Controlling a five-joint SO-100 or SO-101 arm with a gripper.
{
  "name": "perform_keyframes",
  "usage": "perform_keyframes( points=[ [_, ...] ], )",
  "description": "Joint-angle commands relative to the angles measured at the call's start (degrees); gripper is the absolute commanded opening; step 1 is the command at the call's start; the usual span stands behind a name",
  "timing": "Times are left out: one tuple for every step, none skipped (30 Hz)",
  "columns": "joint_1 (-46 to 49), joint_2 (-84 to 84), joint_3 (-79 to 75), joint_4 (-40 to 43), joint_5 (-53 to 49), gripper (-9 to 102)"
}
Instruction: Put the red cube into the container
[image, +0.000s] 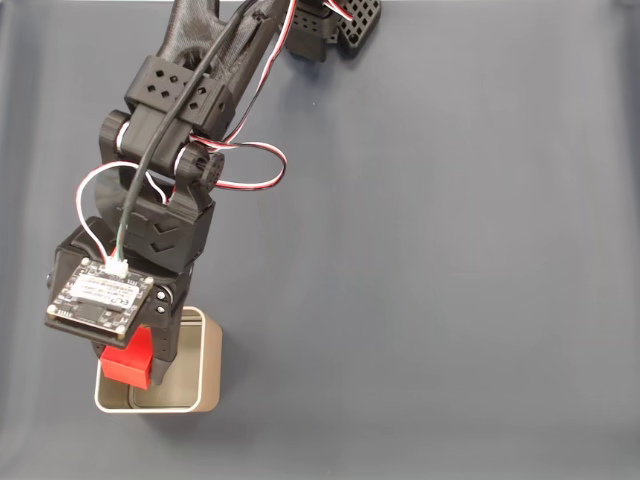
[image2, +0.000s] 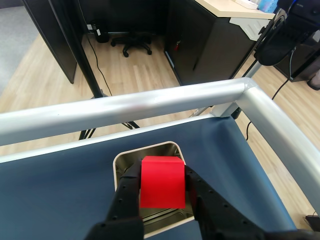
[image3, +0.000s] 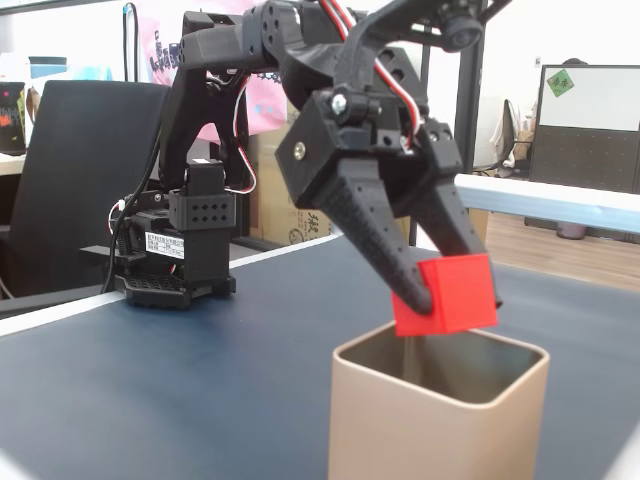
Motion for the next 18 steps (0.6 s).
perform_keyframes(
  points=[
    [-0.6,0.4,-0.4,-1.6,1.1,18],
    [-0.6,0.4,-0.4,-1.7,1.1,19],
    [-0.7,0.4,-0.4,-1.7,1.0,20],
    [-0.7,0.4,-0.4,-2.0,1.1,21],
    [-0.7,0.5,-0.2,-2.3,1.1,22],
    [-0.7,0.6,0.0,-2.5,1.2,23],
    [-0.7,0.6,0.1,-2.5,1.2,24],
    [-0.7,0.7,0.3,-2.5,1.2,25],
    [-0.7,0.7,0.4,-2.5,1.2,26],
    [-0.7,0.8,0.4,-2.5,1.1,27],
    [-0.7,0.8,0.5,-2.5,1.1,28],
    [-0.7,0.9,0.6,-2.5,0.8,30],
    [-0.7,1.0,0.7,-2.5,0.7,31],
    [-0.7,1.0,0.7,-2.5,0.5,32],
    [-0.7,1.1,0.7,-2.5,0.4,33],
    [-0.7,1.1,0.7,-2.6,0.4,34],
    [-0.7,1.1,0.7,-2.7,0.4,34],
    [-0.7,1.1,0.7,-2.7,0.3,35]
  ],
)
